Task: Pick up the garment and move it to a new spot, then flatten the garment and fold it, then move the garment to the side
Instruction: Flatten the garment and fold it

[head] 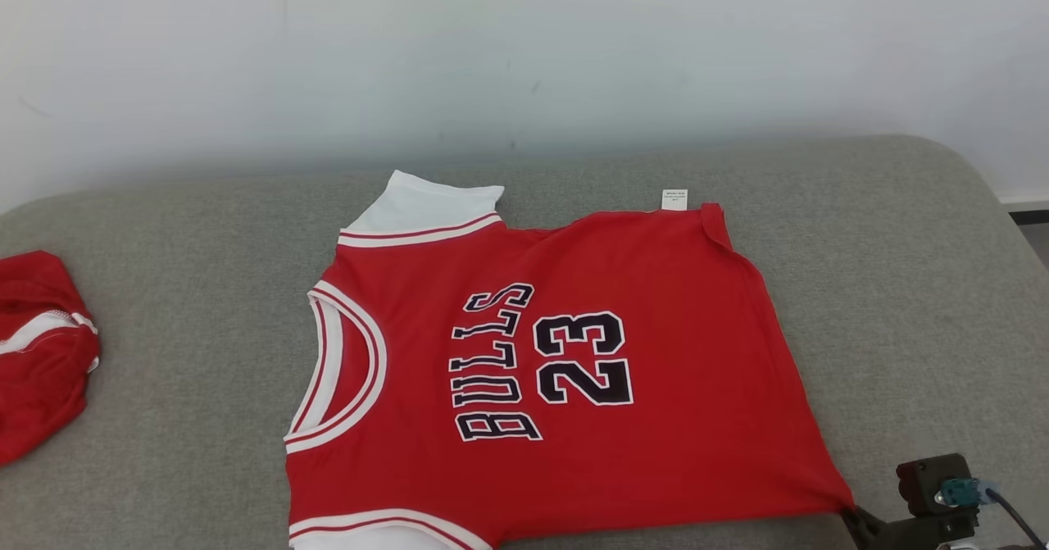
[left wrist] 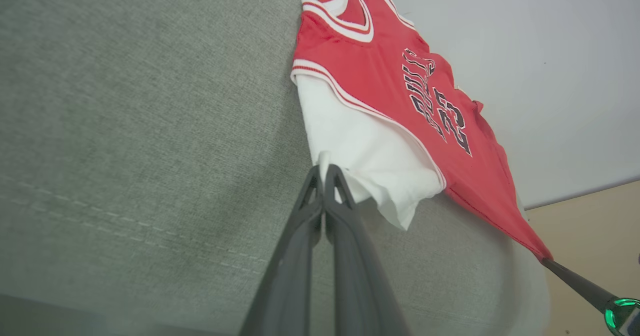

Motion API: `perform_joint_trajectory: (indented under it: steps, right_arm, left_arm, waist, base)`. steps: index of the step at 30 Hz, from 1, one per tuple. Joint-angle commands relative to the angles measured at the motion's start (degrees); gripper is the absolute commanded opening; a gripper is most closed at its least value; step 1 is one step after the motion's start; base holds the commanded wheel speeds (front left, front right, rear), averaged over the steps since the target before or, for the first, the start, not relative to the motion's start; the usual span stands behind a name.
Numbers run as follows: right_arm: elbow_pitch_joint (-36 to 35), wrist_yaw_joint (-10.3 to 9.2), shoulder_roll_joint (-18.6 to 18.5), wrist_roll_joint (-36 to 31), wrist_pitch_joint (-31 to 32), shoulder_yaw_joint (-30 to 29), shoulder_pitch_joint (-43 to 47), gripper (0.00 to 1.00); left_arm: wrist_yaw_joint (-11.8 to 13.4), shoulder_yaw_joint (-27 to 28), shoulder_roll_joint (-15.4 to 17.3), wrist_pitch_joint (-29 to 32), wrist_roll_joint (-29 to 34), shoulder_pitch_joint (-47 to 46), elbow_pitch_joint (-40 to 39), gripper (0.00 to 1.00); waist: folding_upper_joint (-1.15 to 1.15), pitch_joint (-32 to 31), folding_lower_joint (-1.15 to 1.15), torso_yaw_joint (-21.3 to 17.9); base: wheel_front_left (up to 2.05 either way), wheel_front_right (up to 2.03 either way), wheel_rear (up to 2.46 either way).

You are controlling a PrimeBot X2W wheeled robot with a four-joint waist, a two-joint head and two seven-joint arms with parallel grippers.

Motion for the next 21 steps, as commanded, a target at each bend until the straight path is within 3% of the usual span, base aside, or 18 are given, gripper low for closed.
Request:
perform_joint_trajectory:
  steps: [1, 11, 21]
  right_arm:
    - [-0.7, -0.13, 0.2, 0.1, -0.6, -0.7, 0.2, 0.0]
    - [-4.2, -0.13, 1.6, 2.0, -2.8, -2.2, -3.2, 0.0]
    - [2.8, -0.13, 3.1, 1.3, -6.2, 0.6, -13.5, 0.0]
  left_arm:
    - [0.1, 0.2, 0.4, -0.2, -0.4, 0.6, -1.4, 0.0]
    - [0.1, -0.6, 3.3, -0.2, 3.6, -8.5, -7.0, 0.0]
    - [0.1, -4.2, 1.3, -0.2, 12.2, -29.8, 6.5, 0.0]
  waist:
    - [0.0, -0.2, 0.0, 0.3]
    - [0.0, -0.1, 0.0, 1.0]
    - [0.0, 3.3, 0.0, 0.8]
  base:
    - [0.0, 0.0, 0.0]
    - [0.0, 0.0, 0.0]
    - [0.0, 0.0, 0.0]
